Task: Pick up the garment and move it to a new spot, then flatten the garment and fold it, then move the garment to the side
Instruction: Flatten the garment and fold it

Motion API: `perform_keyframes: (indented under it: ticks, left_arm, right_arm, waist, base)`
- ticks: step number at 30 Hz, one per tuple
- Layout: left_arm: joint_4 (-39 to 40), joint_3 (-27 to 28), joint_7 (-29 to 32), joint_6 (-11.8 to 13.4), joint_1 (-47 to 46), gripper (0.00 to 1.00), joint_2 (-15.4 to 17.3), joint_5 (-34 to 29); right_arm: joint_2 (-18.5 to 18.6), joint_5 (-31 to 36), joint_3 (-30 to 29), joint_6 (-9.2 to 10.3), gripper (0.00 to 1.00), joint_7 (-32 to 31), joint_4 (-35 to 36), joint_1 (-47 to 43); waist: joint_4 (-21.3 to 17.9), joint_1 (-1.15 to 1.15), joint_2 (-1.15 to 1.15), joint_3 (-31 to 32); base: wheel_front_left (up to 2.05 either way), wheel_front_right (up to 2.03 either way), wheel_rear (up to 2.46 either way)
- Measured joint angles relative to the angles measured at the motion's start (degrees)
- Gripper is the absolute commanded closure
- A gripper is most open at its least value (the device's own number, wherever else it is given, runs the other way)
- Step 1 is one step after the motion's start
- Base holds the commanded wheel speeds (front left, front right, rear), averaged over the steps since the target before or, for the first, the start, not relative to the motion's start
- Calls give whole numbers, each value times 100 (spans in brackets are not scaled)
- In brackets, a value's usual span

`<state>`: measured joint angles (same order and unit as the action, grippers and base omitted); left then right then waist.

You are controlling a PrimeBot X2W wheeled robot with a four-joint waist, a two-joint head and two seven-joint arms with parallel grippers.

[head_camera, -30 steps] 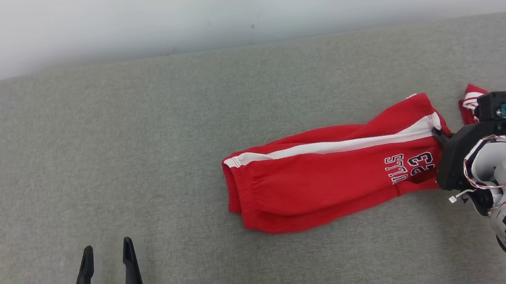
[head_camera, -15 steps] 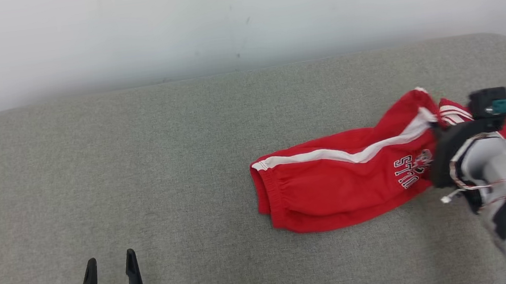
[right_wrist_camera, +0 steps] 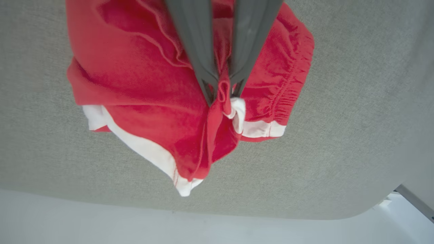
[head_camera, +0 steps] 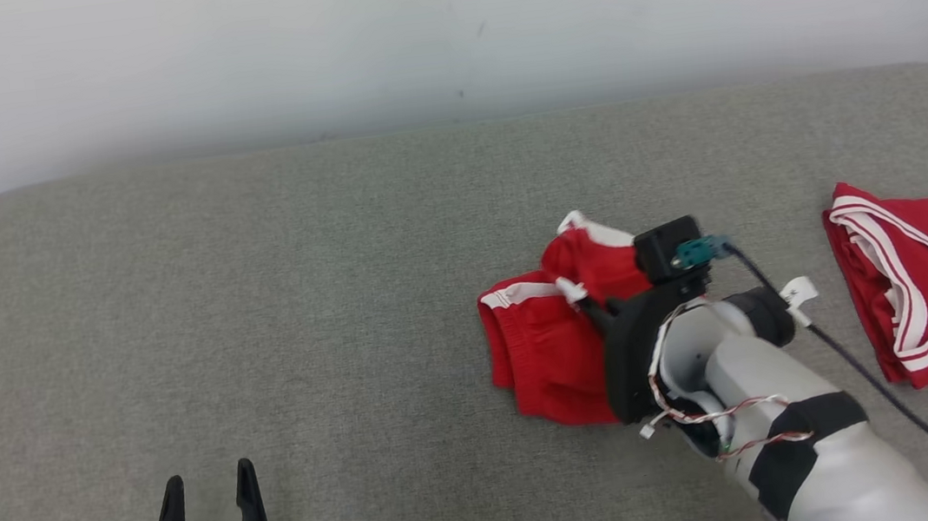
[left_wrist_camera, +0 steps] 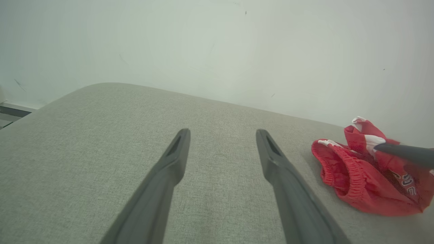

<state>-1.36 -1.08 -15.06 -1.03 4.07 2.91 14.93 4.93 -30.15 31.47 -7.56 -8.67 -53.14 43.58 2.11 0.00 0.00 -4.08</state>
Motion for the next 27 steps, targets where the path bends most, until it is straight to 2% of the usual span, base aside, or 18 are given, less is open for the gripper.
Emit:
perform_keyframes:
  ticks: [11, 12, 13, 17, 20, 23, 26, 27]
  left_arm:
    - [-7, -41, 0, 9, -1, 0, 0, 31]
    - [-8, -49, 0, 10, -1, 0, 0, 32]
    - [-10, -55, 0, 20, -1, 0, 0, 35]
    - [-19, -71, 0, 35, 4, 0, 0, 68]
    - [-12, -58, 0, 59, 87, 0, 0, 79]
    - [11, -63, 0, 86, 108, 0, 0, 79]
    - [33, -92, 0, 100, 111, 0, 1, 78]
    - [40, -102, 0, 101, 110, 0, 1, 78]
  right_arm:
    - [-181, 202, -81, 0, 100, -353, 439, -299]
    - [-191, 202, -109, 0, 57, -376, 466, -326]
    - [-191, 202, -129, 0, 0, -400, 505, -353]
    - [-197, -287, -204, 0, 0, -389, 995, -509]
    - [-205, -691, -470, 0, 0, -144, 1555, -551]
    - [-181, -489, -846, 0, 0, 130, 1785, -571]
    - [57, -71, -1255, 0, 0, 318, 1903, -780]
    - [181, 142, -1344, 0, 14, 349, 1902, -883]
  waist:
    - [182, 0, 0, -26]
    - [193, 0, 0, -25]
    - [203, 0, 1, -24]
    - [216, 0, 0, -1]
    - [170, 0, 0, 44]
    - [126, 0, 0, 88]
    - [102, 0, 0, 134]
    - [98, 0, 0, 141]
  base:
    - [0, 0, 0]
    - [0, 0, 0]
    - [0, 0, 0]
    - [0, 0, 0]
    - [0, 0, 0]
    - [0, 0, 0]
    - [0, 0, 0]
    - [0, 0, 0]
